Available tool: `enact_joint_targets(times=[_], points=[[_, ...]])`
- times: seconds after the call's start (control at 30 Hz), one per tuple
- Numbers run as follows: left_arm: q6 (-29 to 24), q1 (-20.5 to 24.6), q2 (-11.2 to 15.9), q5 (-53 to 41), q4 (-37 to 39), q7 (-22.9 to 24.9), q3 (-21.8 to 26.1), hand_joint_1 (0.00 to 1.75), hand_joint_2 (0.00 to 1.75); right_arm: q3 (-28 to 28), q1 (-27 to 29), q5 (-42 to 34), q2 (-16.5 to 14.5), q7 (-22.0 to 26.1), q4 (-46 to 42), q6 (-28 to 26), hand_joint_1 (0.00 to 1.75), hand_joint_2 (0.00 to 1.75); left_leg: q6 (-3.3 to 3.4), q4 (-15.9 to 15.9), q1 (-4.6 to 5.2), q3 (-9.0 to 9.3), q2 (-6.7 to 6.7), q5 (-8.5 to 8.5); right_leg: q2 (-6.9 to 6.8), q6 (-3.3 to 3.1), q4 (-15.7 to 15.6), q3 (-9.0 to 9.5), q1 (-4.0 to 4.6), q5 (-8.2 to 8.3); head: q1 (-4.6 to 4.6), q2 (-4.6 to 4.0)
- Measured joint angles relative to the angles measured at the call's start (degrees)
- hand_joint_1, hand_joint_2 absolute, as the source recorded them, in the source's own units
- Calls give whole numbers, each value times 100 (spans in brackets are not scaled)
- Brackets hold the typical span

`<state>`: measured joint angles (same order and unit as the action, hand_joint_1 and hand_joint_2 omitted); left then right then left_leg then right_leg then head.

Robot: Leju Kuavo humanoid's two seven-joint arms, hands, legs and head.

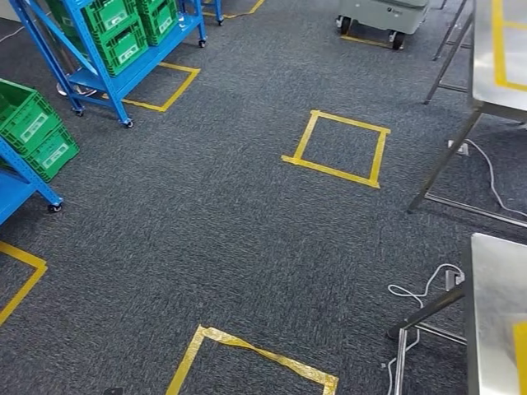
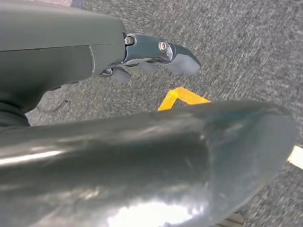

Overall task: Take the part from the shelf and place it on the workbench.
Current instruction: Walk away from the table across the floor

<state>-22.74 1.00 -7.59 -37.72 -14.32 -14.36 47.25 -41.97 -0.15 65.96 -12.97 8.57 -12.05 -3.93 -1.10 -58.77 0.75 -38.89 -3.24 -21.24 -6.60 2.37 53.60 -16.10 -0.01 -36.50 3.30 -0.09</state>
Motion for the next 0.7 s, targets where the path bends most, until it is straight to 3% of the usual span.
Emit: enact_joint_targets(times=[0.03, 0.07, 0.1, 0.13, 0.17, 0.2, 0.27, 0.3, 0.33, 0.37, 0.4, 0.43, 0.47, 0.5, 0.53, 0.57, 0.63, 0.67, 0.7], points=[[-2, 2, 8, -2, 0, -2, -1, 0, 0, 0, -24, 1, -2, 1, -3, -1, 0, 0, 50, 21, 1, 58, 75, -68, 22, 48, 175, -48, -21, 109, -4, 1], [-5, 2, 18, -3, -1, -3, -2, 0, 0, 1, -46, 2, -5, 2, -5, 2, 0, 0, 96, 52, -9, 144, 148, -137, 126, 89, 544, -217, -39, 275, -13, 1], [-9, 5, 30, -4, -1, -4, -3, 0, 0, 2, -64, 3, -8, 3, -7, 4, 0, 0, 144, 84, -20, 248, 219, -209, 267, 108, 1042, -533, -51, 416, -27, 1], [-12, 12, 38, -5, -2, -7, -4, 0, 0, 2, -67, 3, -9, 3, -8, 7, 0, 0, 184, 119, -35, 368, 294, -286, 421, 109, 1556, -913, -60, 455, -38, 1], [-14, 21, 42, -5, -2, -11, -5, 0, 0, 2, -54, 3, -9, 2, -8, 9, 0, 0, 210, 145, -42, 490, 378, -370, 548, 102, 1973, -1293, -60, 360, -54, 1], [-14, 29, 38, -6, -1, -19, -8, 0, 0, -1, -31, 2, -8, -1, -8, 9, 0, 0, 228, 166, -50, 620, 482, -463, 609, 93, 2226, -1645, -61, 121, -64, 1], [-9, 18, 18, -8, 0, -38, -12, 0, 0, -9, 17, 0, -7, -5, -8, 8, 0, 0, 223, 188, -72, 926, 711, -677, 639, 100, 2293, -2189, -61, -452, -89, 1], [-5, 4, 9, -10, 0, -51, -13, 0, 0, -13, 31, -1, -5, -4, -8, 8, 0, 0, 206, 190, -88, 1092, 822, -782, 648, 116, 2157, -2382, -61, -582, -98, 1], [5, -8, 1, -10, 0, -73, -13, 0, 0, -16, 37, -1, -4, -3, -8, 8, 0, 0, 183, 190, -108, 1251, 922, -892, 685, 136, 1921, -2525, -63, -459, -109, 0], [23, -18, -5, -10, 0, -103, -13, 0, 0, -19, 45, -2, -4, -1, -8, 9, 0, 0, 153, 188, -126, 1391, 1013, -1003, 789, 152, 1587, -2627, -75, 1, -123, 0], [46, -18, -10, -10, 1, -138, -13, 0, 0, -22, 55, -2, -3, 1, -3, 11, 0, 0, 120, 166, -140, 1501, 1104, -1112, 901, 151, 1218, -2709, -88, 581, -156, 0], [69, -13, -19, -10, 1, -173, -14, 0, 0, -26, 62, -2, -1, 1, 0, 14, 0, 0, 83, 166, -145, 1577, 1186, -1235, 1008, 131, 946, -2745, -94, 1123, -191, 0], [82, -8, -27, -15, 2, -201, -16, 0, 0, -32, 66, -4, 1, 0, 2, 16, 0, 0, 42, 162, -147, 1649, 1254, -1317, 1079, 90, 766, -2752, -98, 1535, -222, 0], [87, -7, -33, -28, 3, -225, -19, 0, 0, -39, 62, -4, 4, 0, 3, 17, 0, 0, 8, 160, -147, 1702, 1297, -1361, 1053, 40, 705, -2725, -94, 1695, -246, 0], [85, -7, -34, -43, 4, -242, -21, 0, 0, -45, 49, -4, 4, 4, 0, 16, 0, 0, -29, 163, -144, 1744, 1280, -1367, 1000, -4, 717, -2660, -91, 1749, -245, 0], [78, -2, -30, -61, 4, -255, -24, 0, 0, -51, 34, -4, 3, 9, -2, 15, 0, 0, -69, 90, -137, 1747, 1138, -1317, 935, -41, 702, -2604, -97, 1784, -240, 0], [64, 36, -25, -93, 4, -265, -31, 0, 0, -62, 10, -2, -1, 23, -3, 14, 0, 0, -147, -284, -117, 1509, 695, -1266, 783, -88, 668, -2503, -102, 1750, -215, 0], [60, 58, -30, -110, 4, -268, -36, 0, 0, -67, 8, -1, -1, 26, -4, 13, 0, 0, -179, -554, -109, 1299, 497, -1361, 706, -108, 653, -2463, -97, 1711, -206, 0], [56, 71, -34, -129, 4, -271, -42, 0, 0, -72, 11, 0, -1, 27, -4, 13, 0, 0, -197, -804, -107, 1077, 412, -1560, 621, -128, 639, -2429, -90, 1662, -198, 0]])
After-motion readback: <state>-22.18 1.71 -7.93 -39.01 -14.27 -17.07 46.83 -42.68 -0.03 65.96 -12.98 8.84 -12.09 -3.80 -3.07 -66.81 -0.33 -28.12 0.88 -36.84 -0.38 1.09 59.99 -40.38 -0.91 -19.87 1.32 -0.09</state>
